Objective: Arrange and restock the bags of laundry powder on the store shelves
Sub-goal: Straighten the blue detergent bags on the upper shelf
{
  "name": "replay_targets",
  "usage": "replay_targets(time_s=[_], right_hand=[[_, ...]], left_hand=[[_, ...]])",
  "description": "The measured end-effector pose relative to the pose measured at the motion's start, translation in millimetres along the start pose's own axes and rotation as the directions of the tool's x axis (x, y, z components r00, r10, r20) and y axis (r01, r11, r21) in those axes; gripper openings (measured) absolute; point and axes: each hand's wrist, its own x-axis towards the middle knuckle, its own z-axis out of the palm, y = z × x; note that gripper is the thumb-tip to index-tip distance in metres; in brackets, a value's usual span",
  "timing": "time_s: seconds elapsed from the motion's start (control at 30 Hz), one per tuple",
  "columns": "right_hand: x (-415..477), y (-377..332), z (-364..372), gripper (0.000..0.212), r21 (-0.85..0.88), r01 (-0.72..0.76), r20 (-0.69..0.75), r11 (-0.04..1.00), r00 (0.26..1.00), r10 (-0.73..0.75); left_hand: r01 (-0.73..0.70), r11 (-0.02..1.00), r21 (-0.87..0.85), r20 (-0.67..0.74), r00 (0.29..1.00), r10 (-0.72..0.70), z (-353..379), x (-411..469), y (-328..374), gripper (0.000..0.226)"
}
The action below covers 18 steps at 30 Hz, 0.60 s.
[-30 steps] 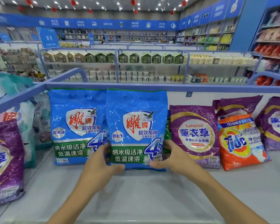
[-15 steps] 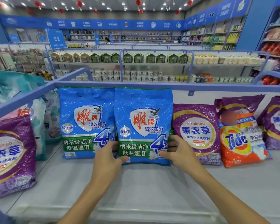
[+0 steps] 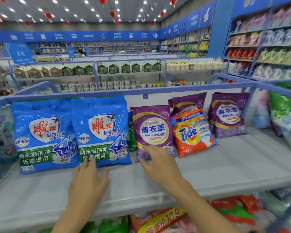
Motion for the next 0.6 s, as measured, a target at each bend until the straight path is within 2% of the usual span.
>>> replay_targets(time_s=[0.1,0.23,0.4,0.6], right_hand=[[-36,31,-35,0.05,-0.079,-0.004,-0.049,0.997,0.999,0.0],[-87,81,-80,0.061,-0.165,-0.081,-0.069,0.983,0.995,0.071],[-161,154,-137,0.067,-0.19,-0.231,-0.117,0.954,0.97,0.211],[-257,238,-205,0.067,-0.133,-0.452,-0.232,0.882,0.88,0.415]], left_hand=[[-0.17,0.984,-0.055,0.017,0.985,0.172,9,-28,42,0.061],[-0.406,0.898,-0.172,0.01,0.911,0.413,24,-75,113,0.053],[-0.525,0.818,-0.234,0.053,0.833,0.55,61,-129,196,0.054],[-0.663,0.674,-0.327,0.1,0.685,0.722,100,-199,303,0.052]])
